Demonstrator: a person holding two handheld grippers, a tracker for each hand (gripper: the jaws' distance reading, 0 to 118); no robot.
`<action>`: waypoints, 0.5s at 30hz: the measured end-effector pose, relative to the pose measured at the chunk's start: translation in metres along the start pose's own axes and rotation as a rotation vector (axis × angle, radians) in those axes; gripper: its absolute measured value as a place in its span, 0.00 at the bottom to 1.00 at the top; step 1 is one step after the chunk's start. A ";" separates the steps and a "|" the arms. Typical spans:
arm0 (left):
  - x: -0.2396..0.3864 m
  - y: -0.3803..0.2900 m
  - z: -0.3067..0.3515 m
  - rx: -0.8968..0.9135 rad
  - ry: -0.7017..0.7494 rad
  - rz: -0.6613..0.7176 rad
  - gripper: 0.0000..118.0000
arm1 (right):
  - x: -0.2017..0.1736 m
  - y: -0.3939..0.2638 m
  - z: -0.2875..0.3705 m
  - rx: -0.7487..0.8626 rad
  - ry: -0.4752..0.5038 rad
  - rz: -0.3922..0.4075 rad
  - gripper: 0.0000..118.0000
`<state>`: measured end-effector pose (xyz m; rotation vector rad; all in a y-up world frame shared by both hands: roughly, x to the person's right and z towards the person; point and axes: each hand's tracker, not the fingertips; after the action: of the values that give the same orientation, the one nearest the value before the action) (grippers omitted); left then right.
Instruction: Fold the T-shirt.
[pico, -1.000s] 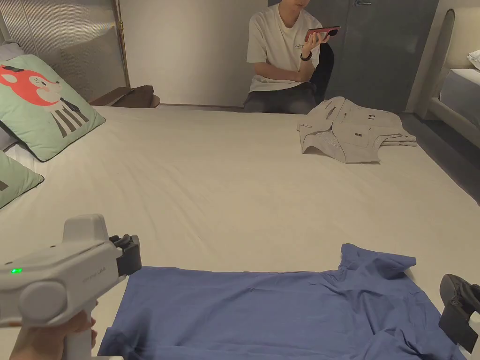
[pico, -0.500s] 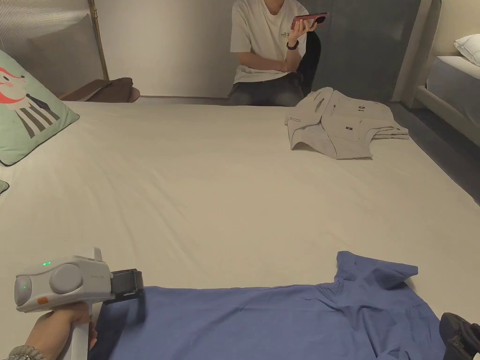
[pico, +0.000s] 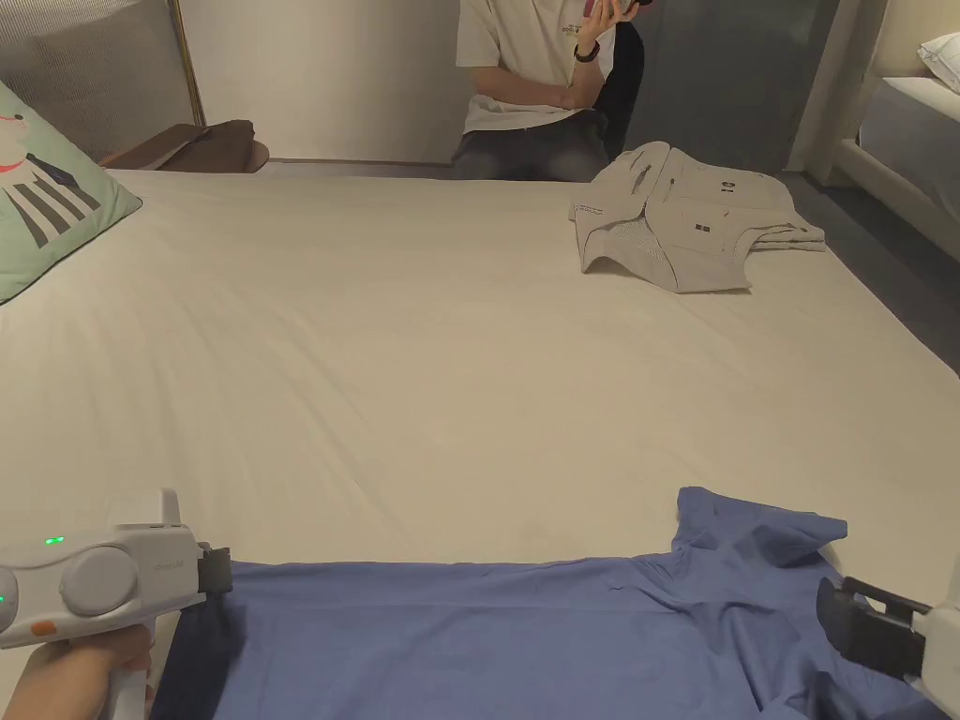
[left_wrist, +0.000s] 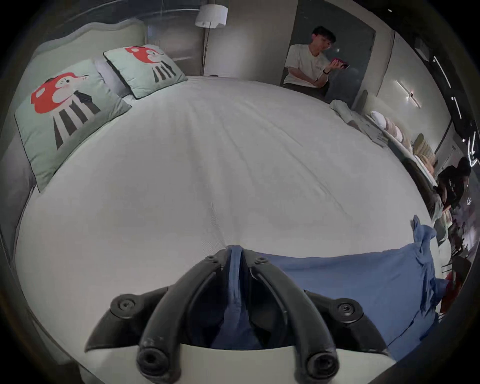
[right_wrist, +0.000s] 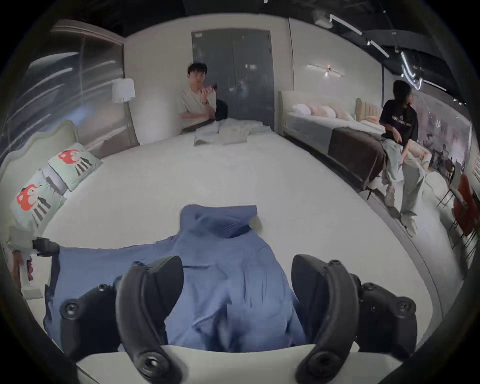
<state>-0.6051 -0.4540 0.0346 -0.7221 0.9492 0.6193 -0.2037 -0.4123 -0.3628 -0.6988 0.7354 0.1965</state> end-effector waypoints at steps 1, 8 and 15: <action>-0.001 0.000 0.003 0.006 -0.006 0.009 0.06 | 0.003 0.008 -0.016 -0.049 0.003 -0.008 0.75; 0.000 -0.001 0.015 0.005 -0.008 0.013 0.06 | 0.017 0.029 -0.099 -0.298 -0.025 -0.040 0.71; -0.001 0.001 0.016 -0.001 -0.008 0.002 0.06 | 0.010 0.036 -0.098 -0.330 -0.010 0.070 0.03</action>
<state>-0.5982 -0.4413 0.0412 -0.7194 0.9427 0.6239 -0.2640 -0.4492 -0.4400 -0.9853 0.7261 0.3909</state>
